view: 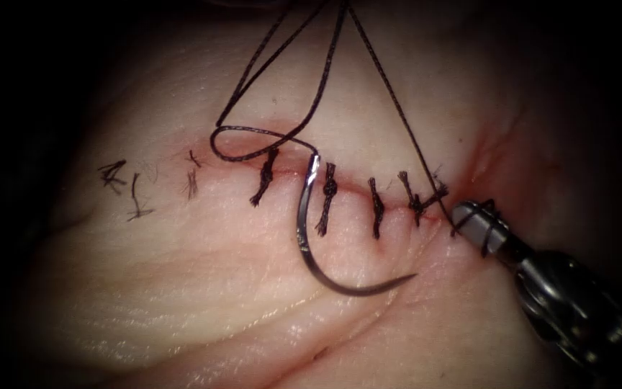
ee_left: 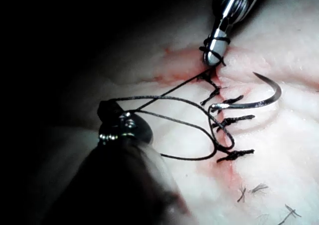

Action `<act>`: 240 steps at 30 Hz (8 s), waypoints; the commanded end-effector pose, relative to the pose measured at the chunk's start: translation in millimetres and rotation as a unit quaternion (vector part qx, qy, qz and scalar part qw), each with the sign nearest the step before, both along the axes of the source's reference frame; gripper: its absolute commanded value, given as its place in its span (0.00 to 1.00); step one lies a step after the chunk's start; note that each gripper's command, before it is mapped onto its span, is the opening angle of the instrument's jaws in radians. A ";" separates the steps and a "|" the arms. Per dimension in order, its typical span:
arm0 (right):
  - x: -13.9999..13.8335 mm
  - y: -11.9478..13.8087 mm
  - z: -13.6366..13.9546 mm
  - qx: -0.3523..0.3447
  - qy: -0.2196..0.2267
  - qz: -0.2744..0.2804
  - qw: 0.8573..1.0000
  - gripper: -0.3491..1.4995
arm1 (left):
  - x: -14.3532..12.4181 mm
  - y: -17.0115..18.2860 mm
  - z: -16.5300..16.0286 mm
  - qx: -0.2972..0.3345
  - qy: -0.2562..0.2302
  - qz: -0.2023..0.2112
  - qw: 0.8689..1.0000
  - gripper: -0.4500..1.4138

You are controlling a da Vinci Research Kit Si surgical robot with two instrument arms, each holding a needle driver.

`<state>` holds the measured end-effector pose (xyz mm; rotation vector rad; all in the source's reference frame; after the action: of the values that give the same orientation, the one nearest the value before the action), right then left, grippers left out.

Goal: Wound Closure

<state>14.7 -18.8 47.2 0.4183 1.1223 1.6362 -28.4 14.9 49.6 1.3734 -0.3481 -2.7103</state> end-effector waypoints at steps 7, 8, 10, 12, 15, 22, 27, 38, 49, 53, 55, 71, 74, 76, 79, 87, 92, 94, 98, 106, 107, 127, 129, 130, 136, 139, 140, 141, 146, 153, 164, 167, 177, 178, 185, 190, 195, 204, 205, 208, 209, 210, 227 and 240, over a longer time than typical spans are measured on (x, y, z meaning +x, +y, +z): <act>1.0 -0.2 0.3 0.070 0.072 0.009 0.995 0.00 | 2.0 2.6 -0.2 -0.018 0.009 -0.010 1.000 0.00; 0.9 -0.4 0.1 0.070 0.074 0.007 0.995 0.00 | 2.6 3.1 -0.4 -0.020 0.008 -0.013 1.000 0.00; 0.6 -0.8 0.0 0.049 0.054 0.002 0.997 0.00 | 3.5 4.0 -0.6 -0.022 0.010 -0.020 1.000 0.00; 0.1 -1.3 -0.1 0.005 0.029 -0.019 0.999 0.00 | 4.3 5.2 -0.7 -0.028 0.011 -0.024 0.999 0.00; -0.6 -2.4 -0.4 -0.064 -0.012 -0.041 0.997 0.00 | 4.9 7.2 -0.5 -0.040 0.014 -0.029 0.999 0.00; -0.5 -3.6 -1.7 -0.166 -0.057 -0.079 0.981 0.00 | 4.6 11.2 1.4 -0.051 0.014 -0.042 0.998 0.00; 0.7 -4.6 -2.8 -0.220 -0.088 -0.107 0.966 0.00 | 3.9 13.7 2.9 -0.083 0.012 -0.066 0.994 0.00; 1.4 -6.0 -5.1 -0.307 -0.146 -0.144 0.929 0.00 | 1.9 18.4 4.7 -0.204 0.046 -0.130 0.969 0.00; 1.1 -6.4 -5.0 -0.345 -0.185 -0.153 0.907 0.00 | -1.5 26.3 5.6 -0.207 0.092 -0.247 0.942 0.00; 1.5 -8.2 -4.2 -0.345 -0.194 -0.167 0.903 0.00 | -2.6 27.2 6.1 -0.210 0.096 -0.251 0.940 0.00; 1.6 -9.1 -3.7 -0.343 -0.201 -0.174 0.901 0.00 | -3.1 27.6 6.4 -0.209 0.099 -0.248 0.941 0.00; 0.7 -8.6 -3.8 -0.367 -0.174 -0.153 0.901 0.47 | -3.7 23.7 6.4 -0.170 0.094 -0.233 0.953 0.00; 0.5 -7.4 -4.8 -0.369 -0.162 -0.160 0.901 0.79 | -3.6 20.7 5.0 -0.140 0.084 -0.209 0.964 0.00; 0.3 -6.7 -5.3 -0.373 -0.143 -0.168 0.901 0.83 | -3.4 18.0 3.7 -0.110 0.076 -0.195 0.972 0.00; -0.2 -5.5 -6.2 -0.336 -0.110 -0.195 0.915 0.83 | -3.0 12.6 0.7 -0.053 0.059 -0.158 0.984 0.00; -1.3 -2.1 -7.5 -0.414 -0.145 -0.339 0.832 0.03 | -2.0 2.5 -6.2 0.016 0.041 -0.096 0.994 0.00; 0.0 0.8 -9.3 -0.425 -0.100 -0.357 0.826 0.00 | -1.6 0.4 -8.6 0.023 0.061 -0.096 0.993 0.00; 0.8 1.6 -9.5 -0.425 -0.082 -0.362 0.826 0.00 | -1.2 -0.6 -9.4 0.032 0.057 -0.100 0.993 0.00; 1.4 2.8 -9.2 -0.425 -0.078 -0.362 0.826 0.00 | 0.2 -2.7 -11.2 0.034 0.054 -0.091 0.994 0.00; 1.2 3.6 -8.5 -0.425 -0.077 -0.361 0.826 0.00 | 3.3 -5.1 -15.7 0.045 0.009 0.012 0.999 0.00; 1.2 3.8 -8.5 -0.425 -0.077 -0.361 0.827 0.00 | 3.4 -5.3 -16.1 0.034 0.000 0.037 0.999 0.00; 6.9 9.4 -9.5 -0.371 -0.030 -0.320 0.871 0.00 | 2.6 -16.3 -13.8 -0.048 -0.173 0.381 0.907 0.00; 8.2 9.5 -9.1 -0.369 -0.025 -0.325 0.870 0.00 | 2.0 -16.9 -13.4 -0.062 -0.174 0.386 0.904 0.00; 8.8 9.6 -8.9 -0.369 -0.021 -0.326 0.870 0.00 | 1.8 -17.0 -13.2 -0.063 -0.174 0.387 0.904 0.00; 12.3 10.7 -6.9 -0.365 -0.009 -0.335 0.868 0.00 | 1.3 -18.2 -12.7 -0.056 -0.174 0.386 0.904 0.00; 13.6 11.8 -5.9 -0.366 0.000 -0.332 0.869 0.00 | 1.5 -19.1 -12.4 -0.048 -0.172 0.385 0.906 0.00; 13.9 12.2 -5.7 -0.365 0.005 -0.331 0.870 0.00 | 1.6 -19.5 -12.3 -0.047 -0.170 0.386 0.905 0.00; 14.1 12.5 -5.6 -0.367 0.009 -0.330 0.870 0.00 | 1.8 -19.9 -12.0 -0.041 -0.167 0.387 0.906 0.00; 14.8 15.1 -6.7 -0.384 0.050 -0.302 0.872 0.00 | 2.4 -20.8 -10.0 -0.020 -0.128 0.380 0.916 0.00; 12.4 18.3 -9.5 -0.388 0.200 -0.273 0.857 0.00 | 1.8 -19.5 -5.2 0.015 -0.072 0.322 0.944 0.00; 5.1 16.5 -9.8 -0.458 0.337 -0.369 0.735 0.00 | 0.8 -11.5 1.0 0.036 -0.016 0.230 0.972 0.00; 4.3 16.1 -9.9 -0.485 0.340 -0.391 0.704 0.00 | 0.4 -10.1 2.1 0.038 -0.009 0.216 0.976 0.00; 2.3 12.9 -9.6 -0.515 0.294 -0.552 0.586 0.00 | 0.1 -8.0 2.7 0.045 -0.027 0.204 0.978 0.00; 2.0 12.6 -9.6 -0.516 0.288 -0.565 0.575 0.00 | 0.2 -7.9 2.7 0.045 -0.028 0.203 0.978 0.00; 1.0 9.8 -9.2 -0.508 0.246 -0.641 0.520 0.00 | 0.4 -6.7 2.1 0.048 -0.038 0.192 0.980 0.00; 1.8 8.1 -8.6 -0.508 0.211 -0.680 0.485 0.00 | 0.7 -5.3 1.6 0.052 -0.050 0.180 0.981 0.00; 3.2 7.1 -8.0 -0.514 0.178 -0.702 0.459 0.00 | 0.7 -3.7 1.2 0.056 -0.053 0.163 0.984 0.00; 4.5 6.9 -6.8 -0.520 0.083 -0.722 0.448 0.57 | 0.5 -4.2 1.4 0.052 -0.050 0.154 0.985 0.00; 4.3 7.2 -6.7 -0.523 0.079 -0.715 0.458 0.60 | 0.6 -4.7 1.4 0.053 -0.049 0.152 0.986 0.00; 3.3 8.4 -6.4 -0.508 0.080 -0.680 0.522 0.65 | 1.1 -6.4 1.0 0.086 -0.045 0.130 0.987 0.35; 2.8 8.6 -6.3 -0.507 0.080 -0.667 0.540 0.65 | 1.3 -6.9 0.9 0.098 -0.043 0.122 0.987 0.53; 2.5 8.7 -6.2 -0.505 0.078 -0.661 0.549 0.67 | 1.5 -7.2 0.6 0.115 -0.041 0.111 0.986 0.62; -0.5 7.4 -6.1 -0.489 0.030 -0.639 0.593 0.67 | 14.3 -15.3 -6.3 0.301 0.080 0.044 0.949 0.51; -0.4 7.0 -5.1 -0.491 0.024 -0.640 0.590 0.60 | 27.1 -13.0 -8.9 0.353 -0.045 0.074 0.931 0.39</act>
<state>13.5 -11.9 41.7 0.3438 1.0906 -0.3561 -0.6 2.4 40.0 1.5924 0.7657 -2.7660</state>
